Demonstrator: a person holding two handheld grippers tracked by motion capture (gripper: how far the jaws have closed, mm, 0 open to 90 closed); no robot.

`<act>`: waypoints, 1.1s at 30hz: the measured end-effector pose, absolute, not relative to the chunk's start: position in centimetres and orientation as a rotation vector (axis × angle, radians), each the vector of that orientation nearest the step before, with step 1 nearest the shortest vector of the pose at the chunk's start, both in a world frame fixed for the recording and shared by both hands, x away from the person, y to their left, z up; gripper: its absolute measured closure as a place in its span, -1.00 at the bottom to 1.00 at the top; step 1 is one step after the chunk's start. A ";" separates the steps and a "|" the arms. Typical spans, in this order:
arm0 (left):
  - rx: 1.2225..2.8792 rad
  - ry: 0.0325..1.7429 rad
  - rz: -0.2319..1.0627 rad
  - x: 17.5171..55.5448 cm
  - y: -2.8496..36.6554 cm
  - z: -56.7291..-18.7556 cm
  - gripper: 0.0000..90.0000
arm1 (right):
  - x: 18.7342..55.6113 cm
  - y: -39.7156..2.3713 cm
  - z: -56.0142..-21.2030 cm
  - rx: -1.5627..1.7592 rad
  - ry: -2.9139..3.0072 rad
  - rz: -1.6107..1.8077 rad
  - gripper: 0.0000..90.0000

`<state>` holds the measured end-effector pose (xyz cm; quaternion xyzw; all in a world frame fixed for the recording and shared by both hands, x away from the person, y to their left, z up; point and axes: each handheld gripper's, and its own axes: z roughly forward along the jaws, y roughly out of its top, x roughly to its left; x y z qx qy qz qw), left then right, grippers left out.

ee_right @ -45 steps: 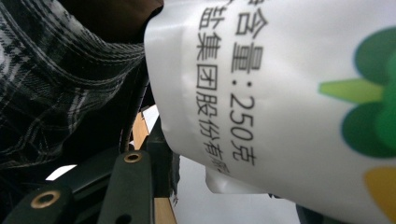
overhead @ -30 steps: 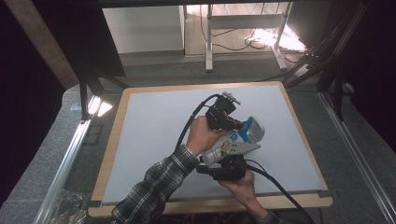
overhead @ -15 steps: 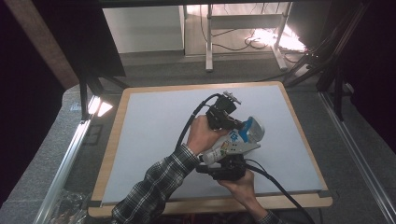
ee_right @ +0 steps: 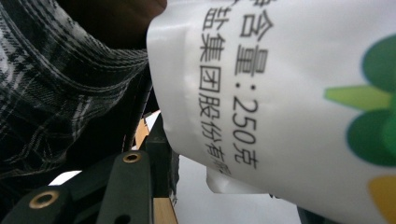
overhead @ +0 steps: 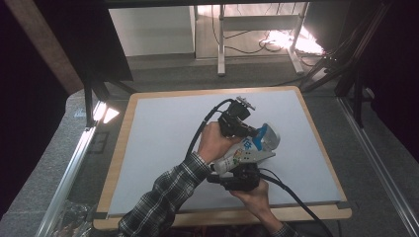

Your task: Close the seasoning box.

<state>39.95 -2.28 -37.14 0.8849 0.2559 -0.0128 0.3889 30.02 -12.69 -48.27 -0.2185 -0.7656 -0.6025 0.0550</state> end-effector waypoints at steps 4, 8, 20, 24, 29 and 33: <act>2.254 0.650 -0.031 39.9 -2.3 -37.1 0.98 | 30.0 -12.7 -48.3 -0.661 -2.325 -1.834 0.20; 2.256 0.651 -0.032 39.9 -2.3 -37.1 0.98 | 30.1 -12.7 -48.2 -0.661 -2.321 -1.837 0.20; 2.257 0.652 -0.033 39.9 -2.4 -37.0 0.98 | 30.1 -12.6 -48.2 -0.660 -2.314 -1.842 0.20; 2.258 0.652 -0.033 39.9 -2.5 -36.9 0.98 | 30.1 -12.6 -48.1 -0.659 -2.315 -1.841 0.20; 2.261 0.651 -0.034 39.9 -2.5 -36.9 0.98 | 30.1 -12.6 -48.1 -0.657 -2.316 -1.843 0.20; 2.263 0.650 -0.033 39.9 -2.5 -36.9 0.98 | 30.1 -12.6 -48.1 -0.656 -2.316 -1.844 0.20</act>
